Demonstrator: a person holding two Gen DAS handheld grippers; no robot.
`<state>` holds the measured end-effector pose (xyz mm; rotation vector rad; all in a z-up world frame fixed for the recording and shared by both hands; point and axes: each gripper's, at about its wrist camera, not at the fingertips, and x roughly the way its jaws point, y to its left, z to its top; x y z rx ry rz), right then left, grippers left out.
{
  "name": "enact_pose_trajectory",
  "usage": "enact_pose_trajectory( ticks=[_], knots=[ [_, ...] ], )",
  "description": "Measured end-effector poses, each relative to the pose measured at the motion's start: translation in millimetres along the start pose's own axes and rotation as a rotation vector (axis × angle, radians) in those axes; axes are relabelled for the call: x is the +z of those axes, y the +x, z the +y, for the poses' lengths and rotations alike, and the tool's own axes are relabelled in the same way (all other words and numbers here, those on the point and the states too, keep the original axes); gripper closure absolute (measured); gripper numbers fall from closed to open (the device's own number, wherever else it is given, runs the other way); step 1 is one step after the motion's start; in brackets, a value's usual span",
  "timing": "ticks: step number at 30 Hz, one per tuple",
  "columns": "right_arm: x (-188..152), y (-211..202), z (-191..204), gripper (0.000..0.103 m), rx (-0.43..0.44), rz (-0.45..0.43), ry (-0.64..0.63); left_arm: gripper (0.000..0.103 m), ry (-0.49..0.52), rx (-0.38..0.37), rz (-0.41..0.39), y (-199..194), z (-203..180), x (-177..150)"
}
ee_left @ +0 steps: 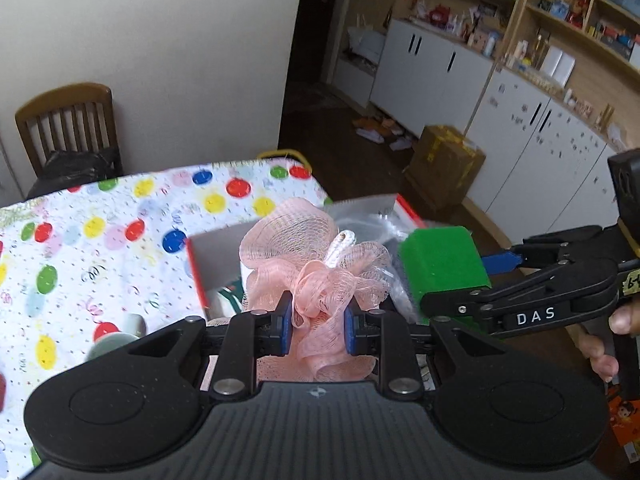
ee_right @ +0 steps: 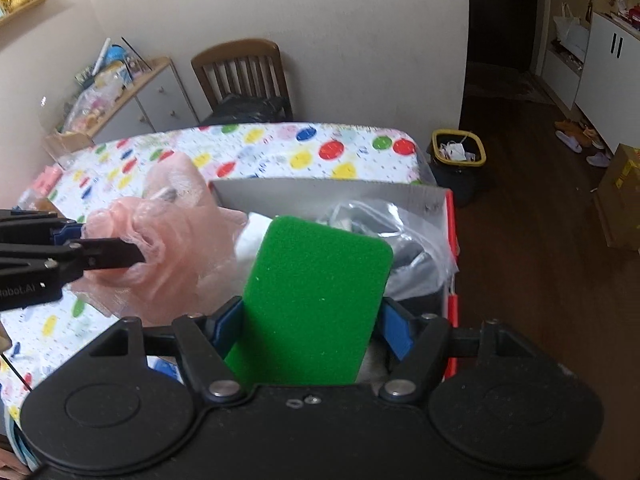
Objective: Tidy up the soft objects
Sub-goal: 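Lift and carry the bath puff and sponge over the shoebox with both grippers, then lower the bath puff and sponge into the shoebox and open both grippers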
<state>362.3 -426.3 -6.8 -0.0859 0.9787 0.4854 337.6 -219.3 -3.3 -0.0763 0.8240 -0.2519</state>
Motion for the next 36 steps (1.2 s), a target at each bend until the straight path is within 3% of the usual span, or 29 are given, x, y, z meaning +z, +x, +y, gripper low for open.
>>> enact_pose_trajectory(
  ticks=[14,23,27,30,32,34,36],
  knots=[
    [-12,40,-9,0.032,-0.031,0.041,-0.033,0.080,0.028,0.076,0.035,64,-22,2],
    [-12,44,-15,0.030,-0.016,0.033,-0.013,0.079,-0.043,0.074,0.116,90,-6,0],
    [-10,43,-16,0.028,-0.007,0.029,-0.003,0.079,-0.052,0.080,0.115,93,-3,-2],
    [-8,39,-17,0.026,0.003,0.023,0.004,0.072,-0.051,0.071,0.106,90,-2,-2],
    [-6,37,-16,0.025,0.005,0.018,0.006,0.057,-0.054,0.066,0.095,88,-1,-1],
    [-5,33,-15,0.025,0.003,0.008,0.008,0.048,-0.059,0.054,0.083,85,0,-1],
    [-5,28,-14,0.024,0.005,0.000,0.009,0.047,-0.053,0.046,0.061,80,-1,-1]
  ],
)
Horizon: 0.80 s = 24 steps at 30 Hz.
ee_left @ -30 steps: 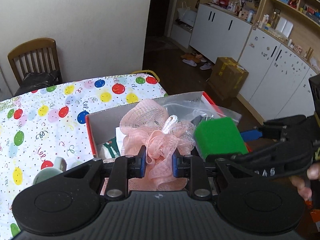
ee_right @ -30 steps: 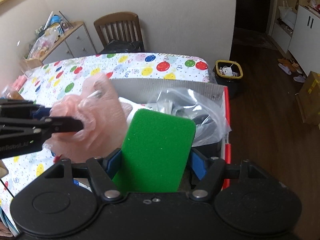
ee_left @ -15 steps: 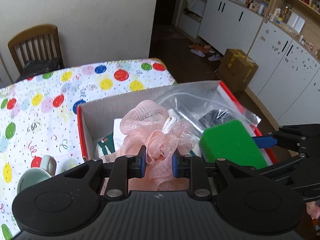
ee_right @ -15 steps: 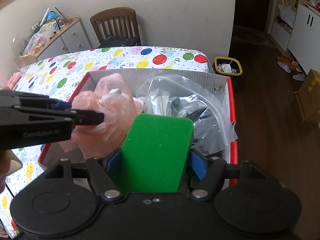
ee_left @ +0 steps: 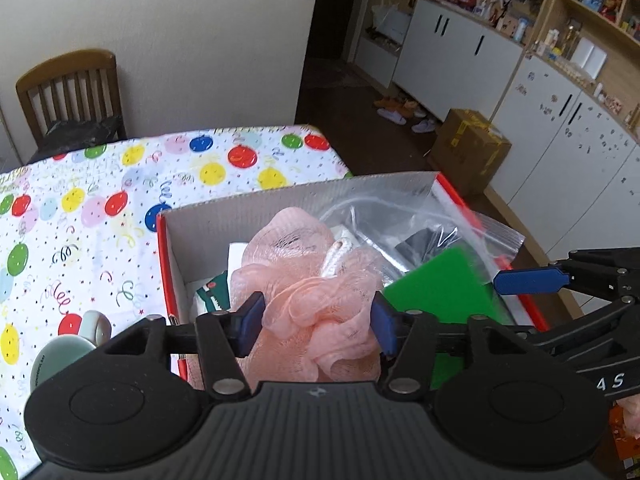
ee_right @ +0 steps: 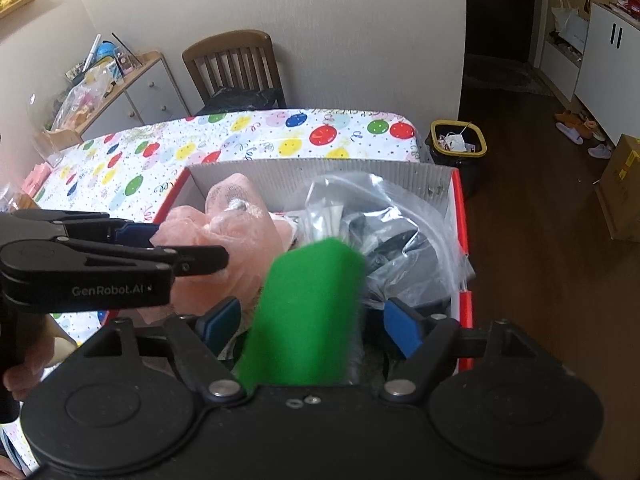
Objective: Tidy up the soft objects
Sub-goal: 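Lower the bath puff and sponge into the shoebox and open both grippers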
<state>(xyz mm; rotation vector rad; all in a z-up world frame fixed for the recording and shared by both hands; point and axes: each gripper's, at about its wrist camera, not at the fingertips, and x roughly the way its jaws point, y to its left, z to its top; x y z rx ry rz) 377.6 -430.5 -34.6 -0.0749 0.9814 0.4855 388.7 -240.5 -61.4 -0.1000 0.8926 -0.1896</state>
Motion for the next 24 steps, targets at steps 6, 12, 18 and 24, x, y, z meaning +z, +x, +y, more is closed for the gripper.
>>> enact_pose_trajectory(
  ticks=[6,12,18,24],
  knots=[
    [0,-17,5,0.022,-0.003,-0.036,0.002,0.046,0.003,-0.014,-0.018,-16,2,-4],
    [-5,-40,8,0.021,0.010,-0.098,0.029,0.046,0.022,-0.021,-0.063,-44,2,-11],
    [-13,-67,24,0.021,-0.003,-0.189,0.010,0.045,0.044,-0.028,-0.112,-76,2,-19],
    [-25,-90,38,0.020,-0.014,-0.277,0.019,0.037,0.072,-0.028,-0.173,-109,1,-30]
  ],
)
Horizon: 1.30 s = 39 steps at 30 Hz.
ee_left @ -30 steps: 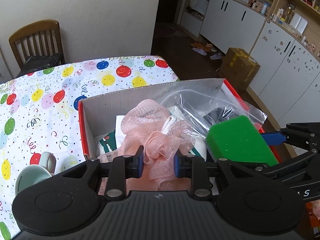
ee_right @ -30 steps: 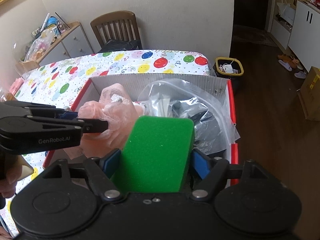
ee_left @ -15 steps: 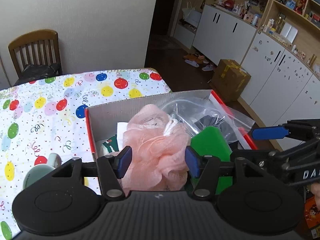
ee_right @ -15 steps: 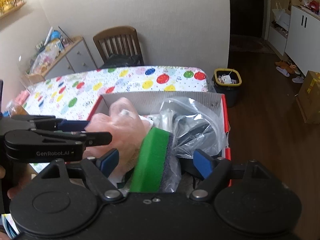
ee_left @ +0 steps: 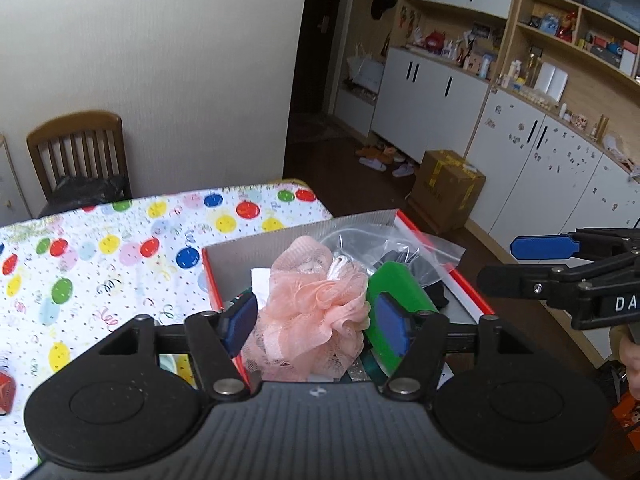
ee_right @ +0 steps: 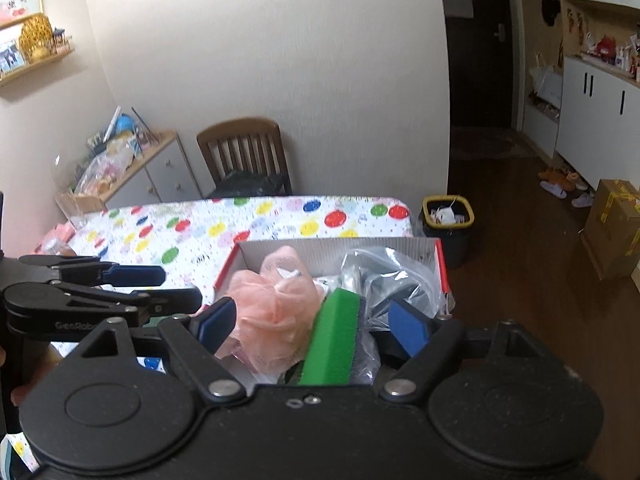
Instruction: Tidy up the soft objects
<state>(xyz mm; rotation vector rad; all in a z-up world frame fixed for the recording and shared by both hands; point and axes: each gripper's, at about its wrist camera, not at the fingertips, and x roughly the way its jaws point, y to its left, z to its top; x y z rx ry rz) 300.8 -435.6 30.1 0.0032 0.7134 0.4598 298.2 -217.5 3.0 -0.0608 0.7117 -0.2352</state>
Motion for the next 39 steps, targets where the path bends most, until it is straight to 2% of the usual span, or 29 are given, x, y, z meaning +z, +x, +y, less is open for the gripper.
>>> enact_pose_trajectory(
  ticks=[6,8,12,15,21,26,34,39],
  knots=[
    [-11,-25,16,0.017,-0.033,-0.080,-0.003,0.036,0.015,0.022,-0.033,-32,1,-10],
    [-15,-31,20,0.016,-0.032,-0.095,0.005,0.030,0.013,0.018,-0.045,-42,3,-15],
    [-22,-43,29,0.012,-0.035,-0.117,0.002,0.028,0.024,0.028,-0.067,-59,2,-25],
    [-29,-51,35,0.011,-0.023,-0.126,0.016,0.019,0.014,0.026,-0.072,-72,4,-35],
    [-46,-65,49,0.003,-0.017,-0.168,0.015,0.016,-0.001,0.038,-0.082,-88,1,-51],
    [-61,-78,58,0.000,-0.014,-0.204,0.012,0.005,0.002,0.029,-0.095,-101,-6,-61],
    [-79,-95,66,0.000,-0.029,-0.238,0.038,0.003,0.017,0.026,-0.140,-122,-19,-80],
    [-88,-97,71,0.000,-0.040,-0.236,0.026,0.003,-0.030,0.017,-0.152,-130,-16,-86]
  ],
)
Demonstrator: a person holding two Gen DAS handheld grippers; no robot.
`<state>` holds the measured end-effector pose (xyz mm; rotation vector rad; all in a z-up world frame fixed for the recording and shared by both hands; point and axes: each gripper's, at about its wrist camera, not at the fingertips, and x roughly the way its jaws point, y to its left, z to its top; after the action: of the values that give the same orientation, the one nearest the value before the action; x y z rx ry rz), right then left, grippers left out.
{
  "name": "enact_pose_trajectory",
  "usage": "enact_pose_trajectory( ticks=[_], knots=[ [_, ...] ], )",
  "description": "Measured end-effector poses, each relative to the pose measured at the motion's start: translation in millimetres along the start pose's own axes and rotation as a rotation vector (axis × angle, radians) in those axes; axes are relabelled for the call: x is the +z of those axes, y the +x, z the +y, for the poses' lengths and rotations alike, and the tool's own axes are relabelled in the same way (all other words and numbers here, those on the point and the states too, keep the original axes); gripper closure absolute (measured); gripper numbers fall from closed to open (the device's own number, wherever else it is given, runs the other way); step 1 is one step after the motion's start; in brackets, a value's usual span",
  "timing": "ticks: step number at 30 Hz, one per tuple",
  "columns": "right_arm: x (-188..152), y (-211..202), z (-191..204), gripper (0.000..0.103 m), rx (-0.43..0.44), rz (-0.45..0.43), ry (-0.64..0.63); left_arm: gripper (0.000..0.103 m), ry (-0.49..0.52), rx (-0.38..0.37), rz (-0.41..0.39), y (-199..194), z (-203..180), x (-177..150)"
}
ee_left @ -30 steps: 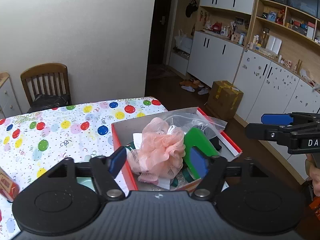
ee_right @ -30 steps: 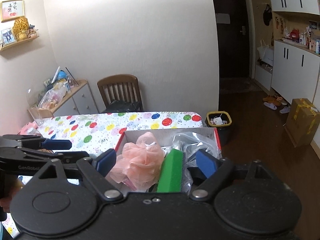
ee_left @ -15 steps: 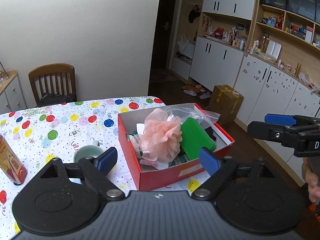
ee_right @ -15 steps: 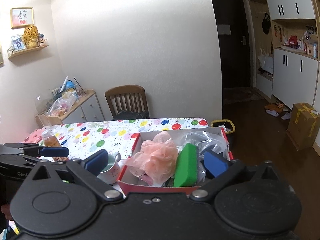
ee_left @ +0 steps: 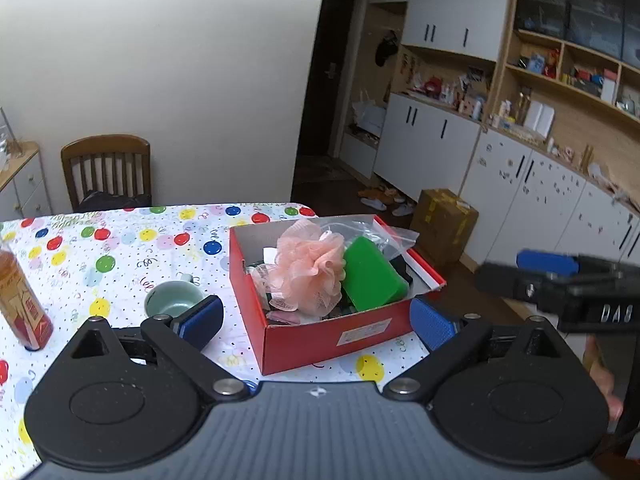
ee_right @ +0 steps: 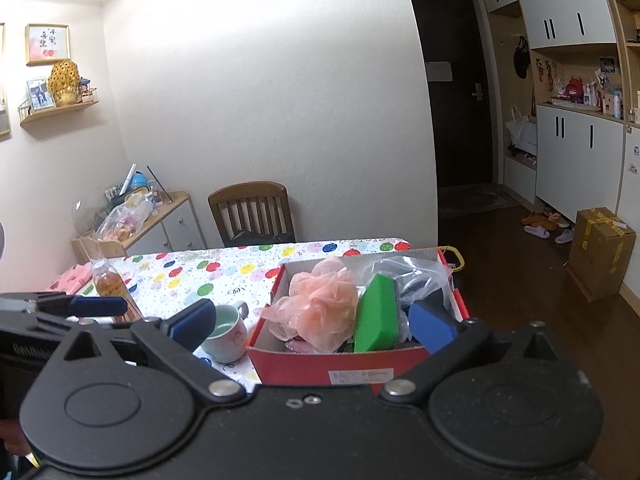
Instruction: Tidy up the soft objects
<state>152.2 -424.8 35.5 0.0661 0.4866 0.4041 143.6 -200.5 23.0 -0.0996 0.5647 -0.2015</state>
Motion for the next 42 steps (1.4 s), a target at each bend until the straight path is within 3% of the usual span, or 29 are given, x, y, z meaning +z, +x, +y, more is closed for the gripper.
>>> enact_pose_trajectory(
  ticks=[42],
  knots=[
    [-6,-6,6,0.000,-0.010,-0.009,0.005,0.003,-0.003,0.037,-0.032,-13,1,1]
  ],
)
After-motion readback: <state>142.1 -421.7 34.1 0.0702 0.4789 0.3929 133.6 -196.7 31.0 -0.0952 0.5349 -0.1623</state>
